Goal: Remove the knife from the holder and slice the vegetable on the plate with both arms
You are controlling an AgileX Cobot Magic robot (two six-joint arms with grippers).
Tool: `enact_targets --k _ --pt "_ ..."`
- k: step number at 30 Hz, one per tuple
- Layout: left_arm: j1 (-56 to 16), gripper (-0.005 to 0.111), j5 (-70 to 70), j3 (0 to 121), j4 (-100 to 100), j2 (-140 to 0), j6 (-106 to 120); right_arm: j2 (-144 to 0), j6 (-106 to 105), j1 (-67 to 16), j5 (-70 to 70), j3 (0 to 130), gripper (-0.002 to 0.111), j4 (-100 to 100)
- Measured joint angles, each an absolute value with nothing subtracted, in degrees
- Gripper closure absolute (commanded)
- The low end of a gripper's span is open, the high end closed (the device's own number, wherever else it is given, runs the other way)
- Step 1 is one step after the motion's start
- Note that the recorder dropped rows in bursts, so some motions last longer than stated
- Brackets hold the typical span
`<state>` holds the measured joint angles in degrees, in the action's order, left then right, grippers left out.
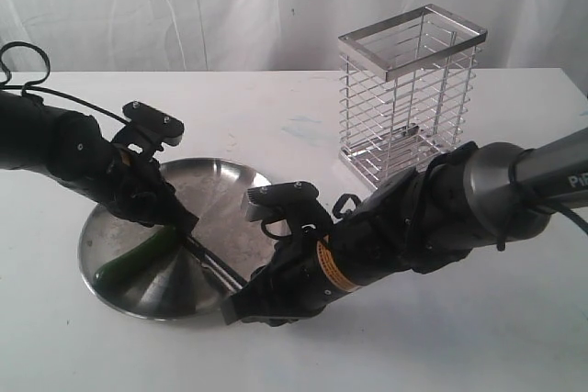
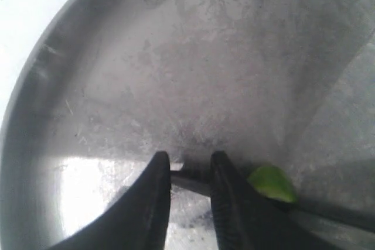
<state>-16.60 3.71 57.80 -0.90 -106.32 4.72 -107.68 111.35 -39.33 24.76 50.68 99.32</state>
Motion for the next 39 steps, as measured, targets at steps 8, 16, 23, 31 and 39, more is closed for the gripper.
enact_targets --k 8,16,23,31,39 --pt "-16.60 0.076 7.94 57.17 -0.90 -103.82 4.72 -107.68 111.35 -39.33 23.03 50.68 0.108 99.53" --pt "-16.60 0.076 10.22 57.17 -0.90 -103.15 4.81 -107.68 111.35 -39.33 20.91 50.68 0.108 99.53" --pt "-16.60 0.076 9.96 57.12 -0.90 -100.49 4.81 -107.02 111.44 -39.33 19.07 50.68 0.108 99.53" --pt "-16.60 0.063 13.63 57.12 -0.90 -94.78 5.53 -101.83 111.44 -39.33 19.66 50.68 0.108 99.53" --pt "-16.60 0.058 19.02 54.89 -0.90 -94.64 9.54 -100.85 111.44 -39.33 21.12 50.68 0.108 99.53"
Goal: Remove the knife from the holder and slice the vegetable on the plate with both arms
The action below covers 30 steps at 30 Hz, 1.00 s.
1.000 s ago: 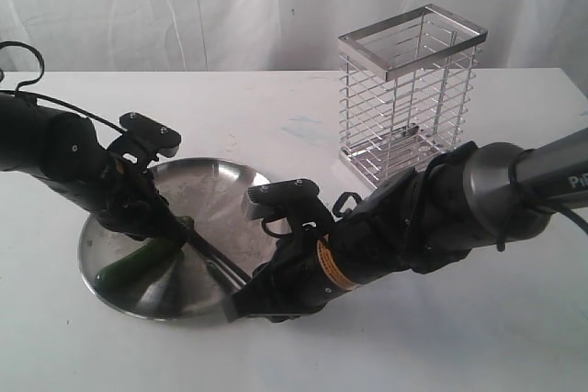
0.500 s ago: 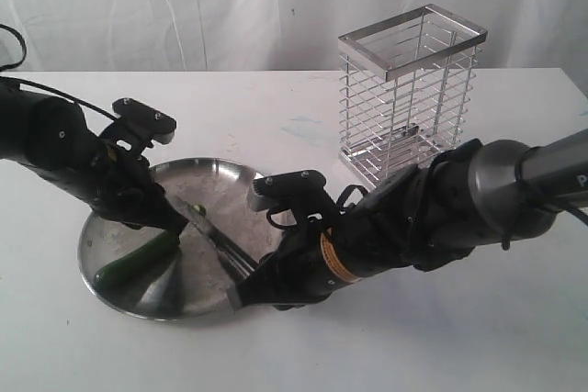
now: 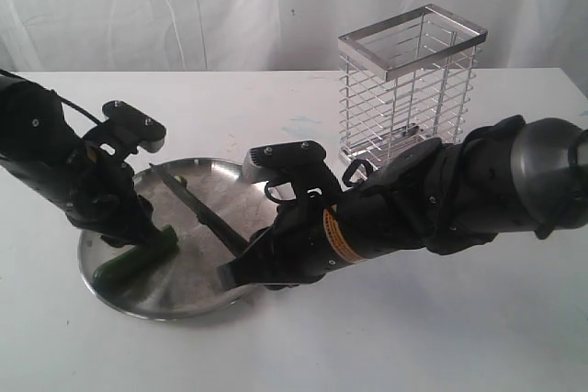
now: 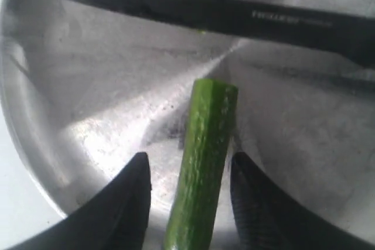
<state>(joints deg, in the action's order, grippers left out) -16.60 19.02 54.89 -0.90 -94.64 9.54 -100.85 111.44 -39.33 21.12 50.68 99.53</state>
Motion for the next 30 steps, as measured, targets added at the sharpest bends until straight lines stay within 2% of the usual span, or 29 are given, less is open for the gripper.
enact_targets --k 7,11,17,24,28,30 --pt "-16.60 0.060 17.16 51.05 -0.66 -96.97 10.72 -100.40 111.44 -39.33 22.15 50.68 0.108 99.53" --pt "-16.60 0.080 14.37 51.07 1.62 -99.15 10.91 -100.40 111.44 -39.33 22.61 50.68 0.108 99.53" --pt "-16.60 0.080 8.45 51.03 5.03 -99.24 9.90 -100.40 110.27 -39.33 20.76 50.68 0.108 99.53" --pt "-16.60 0.079 8.66 53.33 5.14 -99.37 8.00 -100.40 108.88 -39.33 18.15 50.68 0.108 99.77" --pt "-16.60 0.062 8.75 53.07 5.14 -99.70 8.00 -100.40 108.44 -39.33 16.77 50.68 0.108 99.77" --pt "-16.60 0.062 8.36 53.07 5.56 -99.84 8.00 -100.40 108.41 -39.33 16.73 50.68 0.108 99.77"
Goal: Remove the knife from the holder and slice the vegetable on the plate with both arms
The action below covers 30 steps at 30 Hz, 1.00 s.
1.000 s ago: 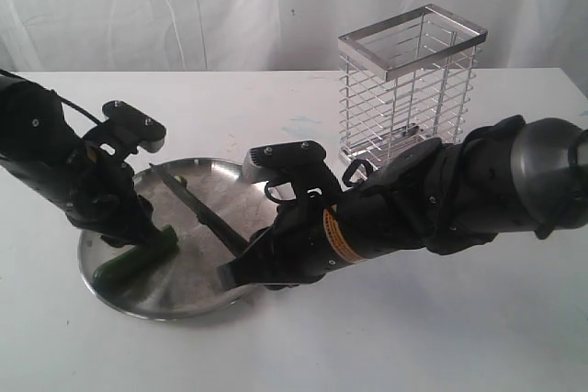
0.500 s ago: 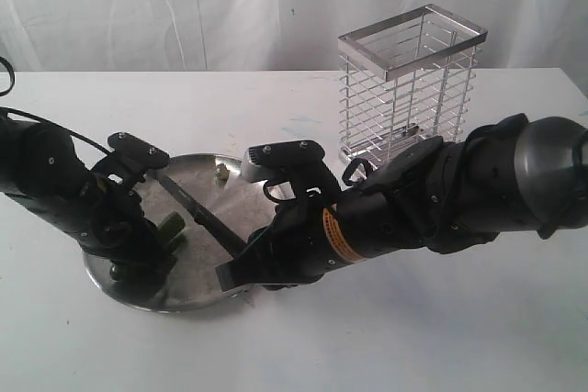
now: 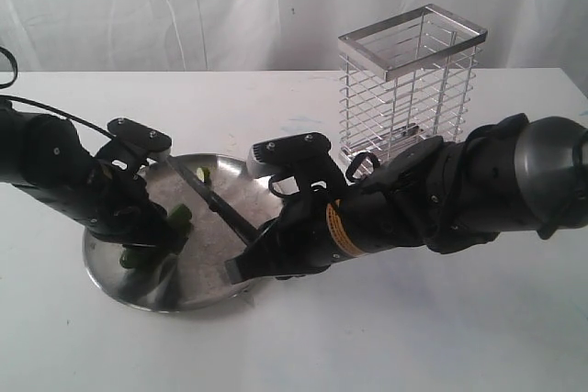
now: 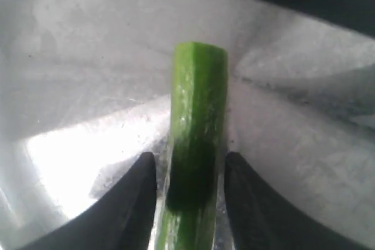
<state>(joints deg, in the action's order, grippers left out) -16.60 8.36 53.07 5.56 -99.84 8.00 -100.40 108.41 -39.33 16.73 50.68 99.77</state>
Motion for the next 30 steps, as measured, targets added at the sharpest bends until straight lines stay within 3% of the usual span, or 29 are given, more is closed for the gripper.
enact_targets --k 30 --pt "-16.60 0.061 9.27 53.07 3.40 -89.82 8.00 -100.27 105.78 -39.33 18.61 46.14 0.108 99.77"
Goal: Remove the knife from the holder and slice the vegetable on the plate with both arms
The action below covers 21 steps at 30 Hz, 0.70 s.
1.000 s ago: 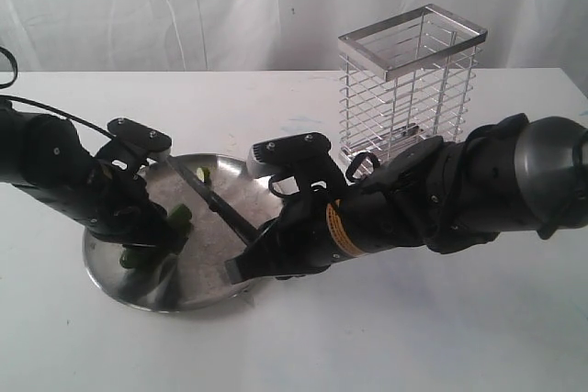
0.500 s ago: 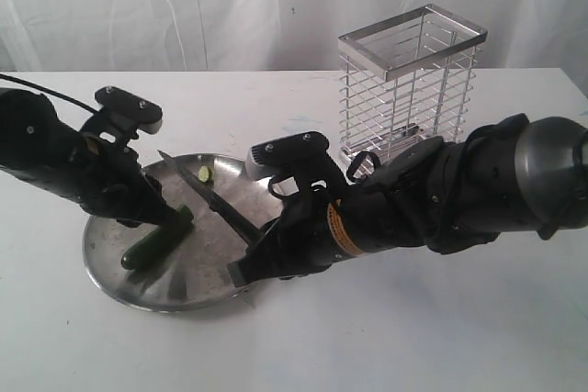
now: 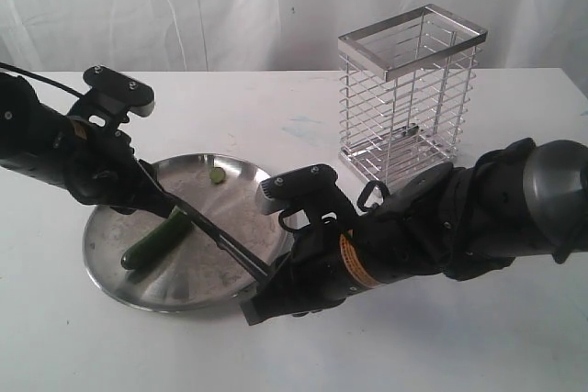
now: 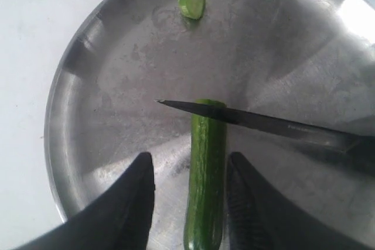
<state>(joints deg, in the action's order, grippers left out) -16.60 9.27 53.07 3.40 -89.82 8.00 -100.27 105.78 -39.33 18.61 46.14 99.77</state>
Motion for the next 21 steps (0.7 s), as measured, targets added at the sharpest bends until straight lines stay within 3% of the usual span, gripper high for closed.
enact_targets --k 21 --pt "-16.60 0.061 9.84 53.07 3.26 -89.82 7.78 -100.27 105.78 -39.33 17.60 46.14 0.108 99.77"
